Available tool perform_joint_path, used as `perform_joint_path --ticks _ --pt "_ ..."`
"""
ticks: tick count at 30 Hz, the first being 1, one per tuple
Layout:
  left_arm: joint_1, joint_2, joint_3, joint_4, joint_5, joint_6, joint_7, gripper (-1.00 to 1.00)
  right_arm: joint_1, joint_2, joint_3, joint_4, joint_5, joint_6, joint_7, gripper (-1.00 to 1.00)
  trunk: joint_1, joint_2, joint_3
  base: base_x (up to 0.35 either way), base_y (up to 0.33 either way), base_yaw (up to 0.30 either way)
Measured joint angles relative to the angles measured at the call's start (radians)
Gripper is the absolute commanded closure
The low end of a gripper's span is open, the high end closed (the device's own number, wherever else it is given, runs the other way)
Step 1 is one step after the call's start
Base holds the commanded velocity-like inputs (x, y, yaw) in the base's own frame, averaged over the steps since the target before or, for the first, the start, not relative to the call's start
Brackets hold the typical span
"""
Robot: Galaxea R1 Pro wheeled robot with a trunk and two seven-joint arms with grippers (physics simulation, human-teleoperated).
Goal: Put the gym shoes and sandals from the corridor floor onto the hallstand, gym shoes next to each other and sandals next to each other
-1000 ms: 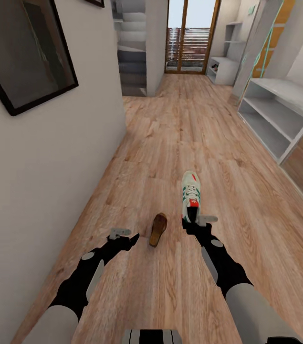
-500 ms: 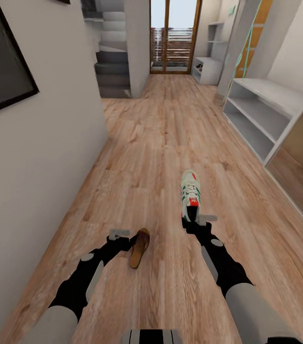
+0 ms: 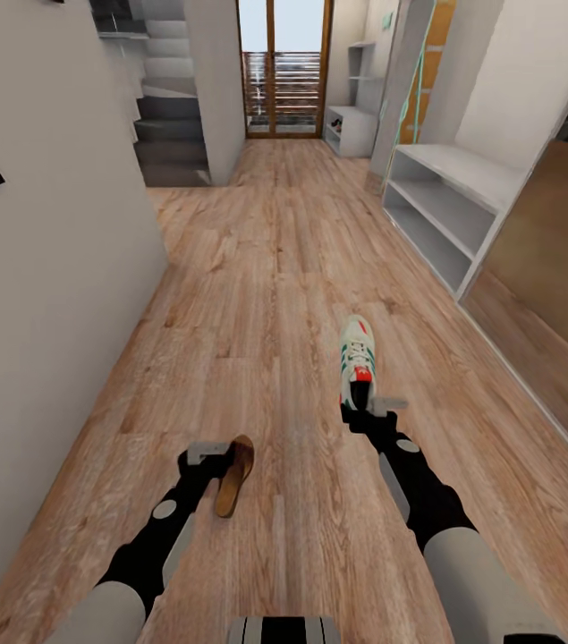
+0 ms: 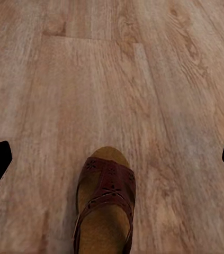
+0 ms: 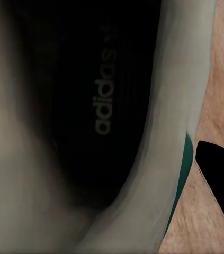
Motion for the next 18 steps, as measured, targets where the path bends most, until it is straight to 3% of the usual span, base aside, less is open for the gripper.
perform_joint_path --ticks 16,18 --pt "0.0 0.022 0.0 0.013 -0.007 -0.026 0.012 -1.0 0.0 0.0 0.0 -0.021 0.005 0.024 0.0 1.0 0.0 0.0 -0.001 0.0 0.0 -0.001" --pt "0.0 0.022 0.0 0.013 -0.007 -0.026 0.012 -1.0 0.0 0.0 0.0 -0.021 0.005 0.024 0.0 1.0 0.001 0.0 -0.011 0.0 0.0 0.0"
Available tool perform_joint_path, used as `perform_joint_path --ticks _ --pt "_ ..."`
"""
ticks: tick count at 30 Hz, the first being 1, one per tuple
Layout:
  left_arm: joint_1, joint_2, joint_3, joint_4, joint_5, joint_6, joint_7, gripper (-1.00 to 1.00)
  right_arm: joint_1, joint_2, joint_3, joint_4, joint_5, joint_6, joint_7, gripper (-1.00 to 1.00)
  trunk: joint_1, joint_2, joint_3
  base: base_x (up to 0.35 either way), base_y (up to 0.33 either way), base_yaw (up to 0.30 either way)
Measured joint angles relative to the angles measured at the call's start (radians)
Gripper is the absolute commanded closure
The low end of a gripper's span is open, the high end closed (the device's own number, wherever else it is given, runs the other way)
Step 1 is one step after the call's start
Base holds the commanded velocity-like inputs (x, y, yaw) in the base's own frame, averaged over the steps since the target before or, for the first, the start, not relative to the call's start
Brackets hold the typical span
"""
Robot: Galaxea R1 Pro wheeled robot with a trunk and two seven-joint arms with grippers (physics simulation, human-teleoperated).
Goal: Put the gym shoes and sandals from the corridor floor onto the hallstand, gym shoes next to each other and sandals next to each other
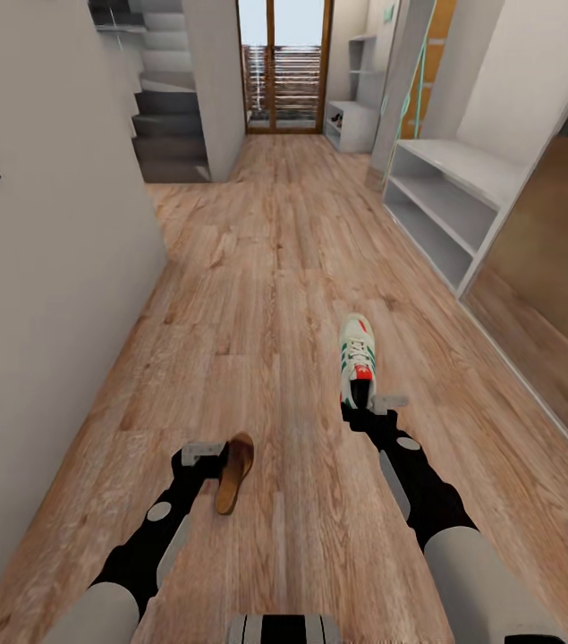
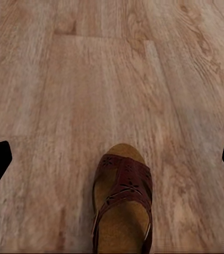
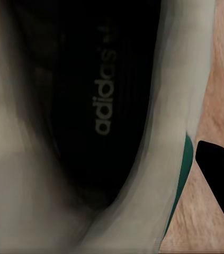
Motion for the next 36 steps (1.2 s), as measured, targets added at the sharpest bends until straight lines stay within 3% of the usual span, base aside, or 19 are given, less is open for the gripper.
perform_joint_path --ticks 36 --pt "0.0 0.0 -0.001 0.028 -0.003 -0.006 -0.002 -1.0 0.0 0.0 -0.004 -0.015 -0.002 0.035 0.0 1.0 0.016 -0.009 -0.197 0.0 0.0 -0.007"
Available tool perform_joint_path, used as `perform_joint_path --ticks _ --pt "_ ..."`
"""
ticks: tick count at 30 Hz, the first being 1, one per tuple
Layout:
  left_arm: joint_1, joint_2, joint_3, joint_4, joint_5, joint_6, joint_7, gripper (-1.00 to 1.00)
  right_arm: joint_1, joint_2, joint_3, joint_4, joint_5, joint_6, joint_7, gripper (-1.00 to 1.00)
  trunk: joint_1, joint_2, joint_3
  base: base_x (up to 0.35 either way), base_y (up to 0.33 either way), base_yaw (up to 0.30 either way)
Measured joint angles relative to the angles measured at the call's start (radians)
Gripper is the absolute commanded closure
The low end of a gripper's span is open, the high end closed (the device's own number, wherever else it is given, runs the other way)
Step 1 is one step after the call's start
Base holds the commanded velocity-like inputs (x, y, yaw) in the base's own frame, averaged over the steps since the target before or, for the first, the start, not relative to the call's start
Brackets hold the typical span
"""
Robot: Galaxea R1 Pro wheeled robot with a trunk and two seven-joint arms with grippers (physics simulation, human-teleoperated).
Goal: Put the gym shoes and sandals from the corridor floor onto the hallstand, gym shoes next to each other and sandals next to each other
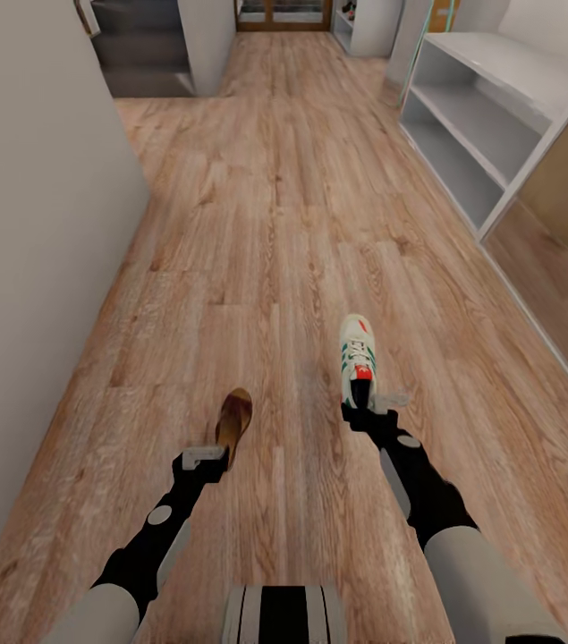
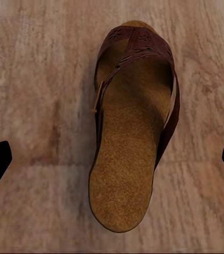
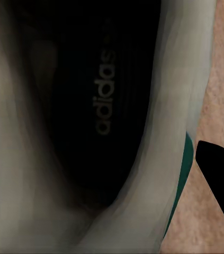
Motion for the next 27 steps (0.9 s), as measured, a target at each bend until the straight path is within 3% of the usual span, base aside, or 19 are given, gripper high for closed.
perform_joint_path --ticks 3,7,9,17,27 --pt "0.0 0.0 0.0 0.0 0.0 0.0 0.0 -1.0 -0.001 0.0 0.0 -0.063 0.0 0.027 0.0 1.0 0.0 0.0 -0.006 0.0 0.0 -0.018" --pt "0.0 -0.001 -0.001 0.0 0.0 0.0 0.0 -1.0 0.0 0.0 0.001 -0.224 -0.004 0.249 0.0 1.0 0.0 0.0 -0.007 0.0 0.0 -0.003" --pt "0.0 -0.001 0.0 0.0 0.0 0.0 0.0 -1.0 0.0 0.0 0.0 -0.269 -0.005 0.314 0.0 1.0 0.0 0.0 -0.007 0.0 0.0 0.0" --pt "0.0 -0.002 0.0 0.0 0.0 0.0 0.0 -1.0 0.0 0.0 0.001 -0.292 -0.001 0.348 0.0 1.0 0.0 0.0 -0.007 0.005 0.0 0.0" --pt "0.0 -0.002 -0.001 0.0 0.0 0.0 0.0 -1.0 0.0 0.0 0.0 -0.292 0.002 0.35 -0.001 1.0 0.0 0.0 -0.007 0.191 0.0 0.0"
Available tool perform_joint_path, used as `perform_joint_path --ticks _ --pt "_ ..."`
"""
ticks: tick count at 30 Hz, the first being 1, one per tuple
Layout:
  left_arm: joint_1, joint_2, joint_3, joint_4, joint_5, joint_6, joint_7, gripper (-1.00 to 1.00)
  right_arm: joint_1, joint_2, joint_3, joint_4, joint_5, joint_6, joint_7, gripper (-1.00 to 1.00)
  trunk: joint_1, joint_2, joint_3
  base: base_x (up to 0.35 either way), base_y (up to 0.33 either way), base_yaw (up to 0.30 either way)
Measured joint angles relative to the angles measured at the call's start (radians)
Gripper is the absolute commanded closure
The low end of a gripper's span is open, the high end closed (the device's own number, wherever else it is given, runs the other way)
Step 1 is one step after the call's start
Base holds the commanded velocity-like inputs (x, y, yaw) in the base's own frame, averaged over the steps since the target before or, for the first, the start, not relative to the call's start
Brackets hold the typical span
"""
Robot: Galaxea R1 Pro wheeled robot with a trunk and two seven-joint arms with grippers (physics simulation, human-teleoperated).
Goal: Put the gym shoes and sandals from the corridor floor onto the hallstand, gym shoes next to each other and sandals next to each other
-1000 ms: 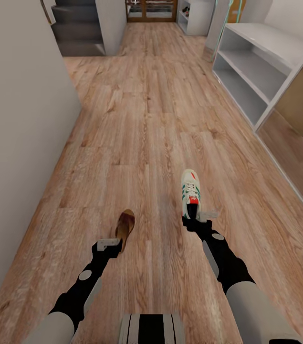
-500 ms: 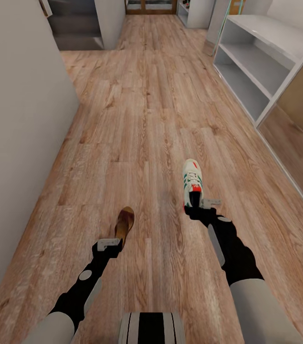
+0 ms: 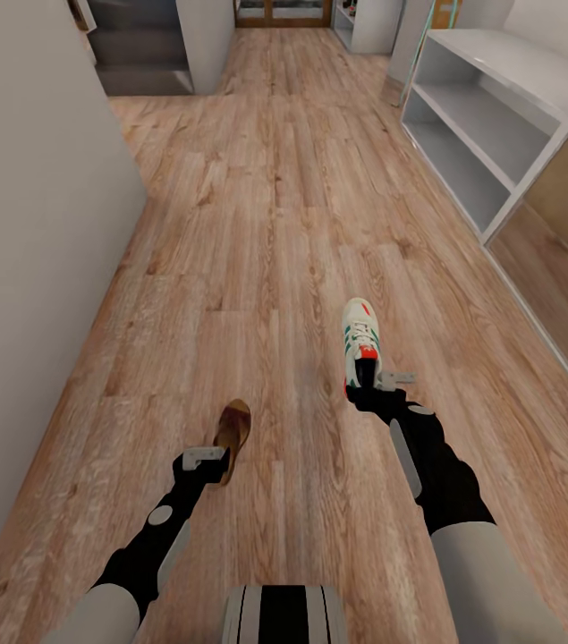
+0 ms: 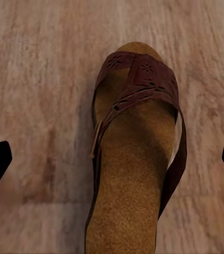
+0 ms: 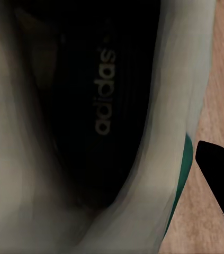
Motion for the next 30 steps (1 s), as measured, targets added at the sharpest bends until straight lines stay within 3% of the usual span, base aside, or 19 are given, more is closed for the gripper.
perform_joint_path --ticks 9,16,27,30 --pt "0.0 0.0 -0.001 0.0 -0.002 0.0 0.0 -1.0 0.0 0.0 0.0 0.0 0.0 0.0 0.0 1.0 0.0 0.0 0.0 0.013 0.0 -0.022" --pt "0.0 0.0 -0.001 0.0 -0.058 0.0 -0.002 -1.0 0.001 0.0 0.0 0.0 0.0 0.001 0.0 1.0 0.0 0.0 0.0 0.0 0.0 -0.077" --pt "0.0 0.001 0.0 0.002 -0.064 0.0 -0.002 -1.0 0.0 0.0 0.0 0.0 0.0 0.001 0.0 1.0 0.0 0.0 0.0 0.0 0.0 -0.003" --pt "0.0 0.001 0.0 0.002 -0.064 0.0 -0.002 -1.0 0.0 0.0 0.0 0.0 0.0 0.001 0.0 1.0 0.002 -0.001 -0.015 0.0 0.0 0.0"
